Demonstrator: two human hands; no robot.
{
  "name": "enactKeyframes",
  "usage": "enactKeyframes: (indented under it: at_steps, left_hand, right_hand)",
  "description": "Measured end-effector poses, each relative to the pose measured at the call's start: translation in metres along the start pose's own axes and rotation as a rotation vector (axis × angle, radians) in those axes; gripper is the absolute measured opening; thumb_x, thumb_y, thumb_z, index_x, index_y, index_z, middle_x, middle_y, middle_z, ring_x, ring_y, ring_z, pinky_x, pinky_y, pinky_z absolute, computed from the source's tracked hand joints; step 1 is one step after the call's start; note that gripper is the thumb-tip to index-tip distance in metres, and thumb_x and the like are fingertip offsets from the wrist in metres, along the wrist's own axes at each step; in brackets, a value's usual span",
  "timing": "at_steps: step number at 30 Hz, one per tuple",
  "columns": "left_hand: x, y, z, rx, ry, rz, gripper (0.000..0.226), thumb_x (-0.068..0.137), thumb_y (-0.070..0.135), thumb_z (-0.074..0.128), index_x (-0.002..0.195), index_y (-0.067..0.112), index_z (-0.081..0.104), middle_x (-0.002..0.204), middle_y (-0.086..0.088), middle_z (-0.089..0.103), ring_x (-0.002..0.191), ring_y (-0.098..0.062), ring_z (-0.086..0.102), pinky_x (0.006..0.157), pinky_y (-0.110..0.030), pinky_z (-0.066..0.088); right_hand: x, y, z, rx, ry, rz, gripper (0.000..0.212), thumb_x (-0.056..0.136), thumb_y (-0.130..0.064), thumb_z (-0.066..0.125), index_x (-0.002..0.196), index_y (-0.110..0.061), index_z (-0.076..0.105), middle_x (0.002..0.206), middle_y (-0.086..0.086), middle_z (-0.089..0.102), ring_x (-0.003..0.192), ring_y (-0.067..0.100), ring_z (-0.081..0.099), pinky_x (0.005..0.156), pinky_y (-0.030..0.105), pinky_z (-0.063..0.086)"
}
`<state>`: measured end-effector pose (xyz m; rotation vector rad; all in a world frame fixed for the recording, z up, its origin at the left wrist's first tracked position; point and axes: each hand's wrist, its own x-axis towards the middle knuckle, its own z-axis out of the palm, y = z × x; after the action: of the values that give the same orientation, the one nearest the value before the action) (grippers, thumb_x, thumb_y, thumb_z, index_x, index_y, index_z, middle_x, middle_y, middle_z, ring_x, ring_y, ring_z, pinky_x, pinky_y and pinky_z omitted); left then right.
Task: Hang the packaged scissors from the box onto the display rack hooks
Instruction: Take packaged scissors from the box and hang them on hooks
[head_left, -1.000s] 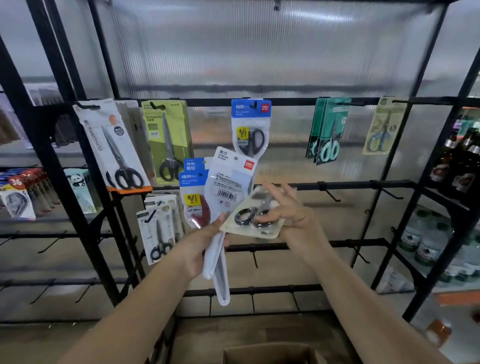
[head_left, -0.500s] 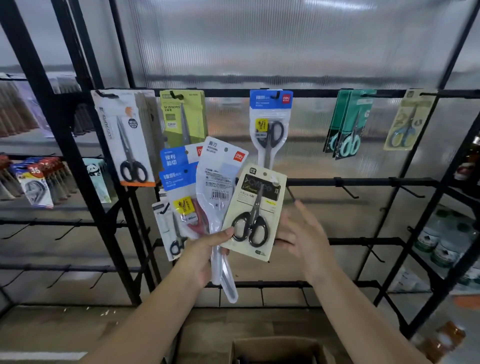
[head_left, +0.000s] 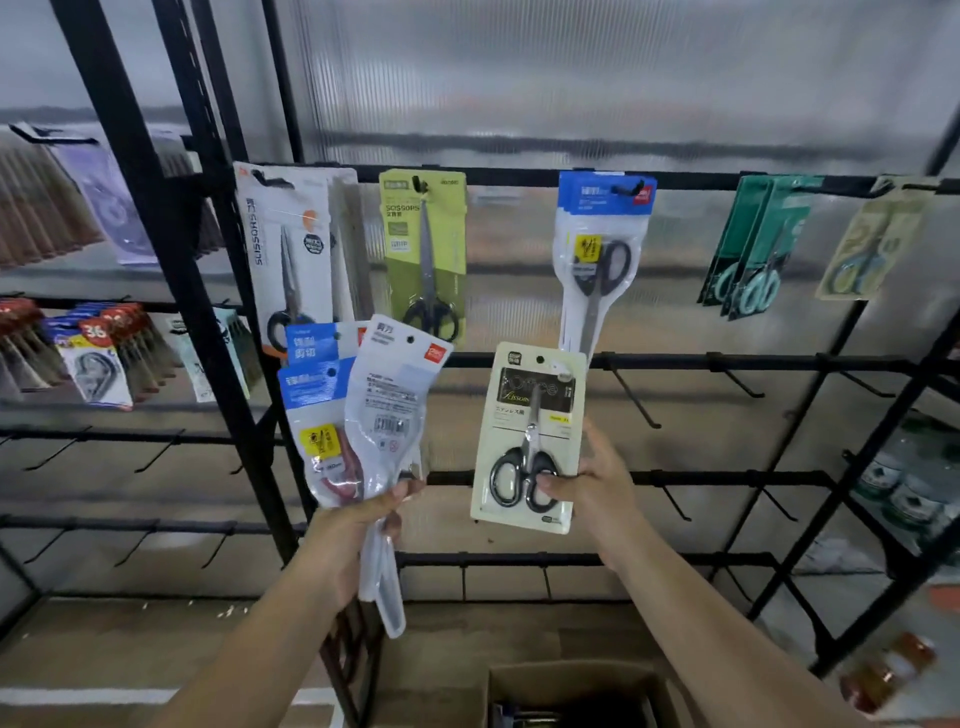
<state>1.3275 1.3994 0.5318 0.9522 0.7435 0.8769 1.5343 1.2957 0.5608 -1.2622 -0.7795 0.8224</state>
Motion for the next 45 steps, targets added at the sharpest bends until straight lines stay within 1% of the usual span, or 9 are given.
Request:
enactKeyframes:
  at_steps: [10,14,18,22,29,32,36,40,45]
  left_hand:
    - [0.019,-0.028,-0.041,-0.011,0.051,-0.126,0.019,0.082,0.003,0.062,0.1,0.007,0.061,0.064,0.005,0.069,0.056,-0.011,0.049,0.059,-0.023,0.044]
    - [0.023,-0.035,-0.064,-0.052,0.048,-0.263,0.049,0.049,0.024,0.087,0.089,0.006,0.064,0.059,0.004,0.067,0.053,-0.01,0.052,0.058,-0.024,0.047]
    - [0.031,-0.045,-0.082,-0.132,0.111,-0.315,0.01,0.07,0.016,0.066,0.079,0.014,0.069,0.078,0.001,0.063,0.067,-0.013,0.051,0.072,-0.029,0.046]
    - [0.034,-0.052,-0.077,-0.122,0.107,-0.286,0.019,0.077,0.006,0.059,0.071,0.018,0.073,0.07,0.003,0.064,0.048,-0.006,0.048,0.048,-0.019,0.044]
    - [0.039,-0.068,-0.038,-0.033,0.048,-0.311,0.026,0.054,0.006,0.072,0.074,0.011,0.056,0.068,-0.002,0.049,0.052,-0.011,0.044,0.052,-0.024,0.043]
    - [0.041,-0.066,-0.003,-0.019,-0.131,-0.39,0.034,0.051,0.013,0.084,0.063,0.007,0.053,0.058,-0.004,0.045,0.05,-0.015,0.044,0.074,-0.034,0.048]
    - [0.044,-0.075,0.044,0.054,-0.088,-0.276,0.015,0.081,-0.008,0.057,0.073,0.004,0.056,0.062,-0.002,0.057,0.05,-0.008,0.057,0.053,-0.018,0.05]
    - [0.048,-0.081,0.08,0.076,-0.12,-0.321,0.009,0.086,-0.001,0.056,0.08,0.005,0.054,0.059,-0.004,0.062,0.065,-0.019,0.057,0.062,-0.029,0.048]
    - [0.047,-0.079,0.125,0.066,-0.29,-0.272,0.033,0.049,0.012,0.082,0.074,0.008,0.06,0.061,0.0,0.055,0.052,-0.01,0.054,0.066,-0.027,0.04]
  right_hand:
    - [0.003,0.046,-0.031,-0.168,0.258,0.14,0.061,0.071,0.018,0.059,0.12,-0.018,0.055,0.11,0.006,0.068,0.106,0.026,0.062,0.093,0.049,0.049]
    - [-0.013,0.064,-0.043,-0.219,0.334,0.214,0.054,0.077,0.022,0.052,0.116,-0.016,0.055,0.105,0.0,0.066,0.099,0.017,0.06,0.07,0.025,0.047]
    - [-0.022,0.089,-0.05,-0.261,0.401,0.341,0.049,0.076,0.02,0.053,0.109,-0.016,0.057,0.1,0.007,0.067,0.092,0.024,0.063,0.067,0.035,0.054]
    - [-0.029,0.094,-0.048,-0.249,0.444,0.356,0.048,0.083,0.011,0.054,0.091,-0.035,0.058,0.095,0.005,0.07,0.089,0.025,0.066,0.079,0.046,0.056]
    - [-0.05,0.096,-0.058,-0.136,0.497,0.298,0.052,0.075,0.015,0.058,0.105,-0.028,0.059,0.1,0.011,0.069,0.098,0.032,0.065,0.084,0.053,0.053]
    - [-0.054,0.084,-0.072,-0.095,0.505,0.246,0.054,0.077,0.016,0.056,0.117,-0.021,0.056,0.101,0.011,0.07,0.095,0.028,0.068,0.073,0.049,0.058]
    - [-0.056,0.056,-0.096,-0.091,0.524,0.159,0.054,0.077,0.022,0.053,0.115,-0.016,0.053,0.096,0.009,0.068,0.079,0.016,0.067,0.056,0.029,0.057]
    - [-0.053,0.041,-0.13,-0.018,0.557,0.111,0.058,0.075,0.023,0.056,0.121,-0.013,0.052,0.103,0.015,0.067,0.094,0.029,0.066,0.078,0.05,0.056]
    - [-0.042,0.026,-0.178,-0.036,0.535,0.081,0.063,0.076,0.024,0.05,0.12,-0.021,0.053,0.109,0.016,0.066,0.102,0.032,0.063,0.084,0.055,0.052]
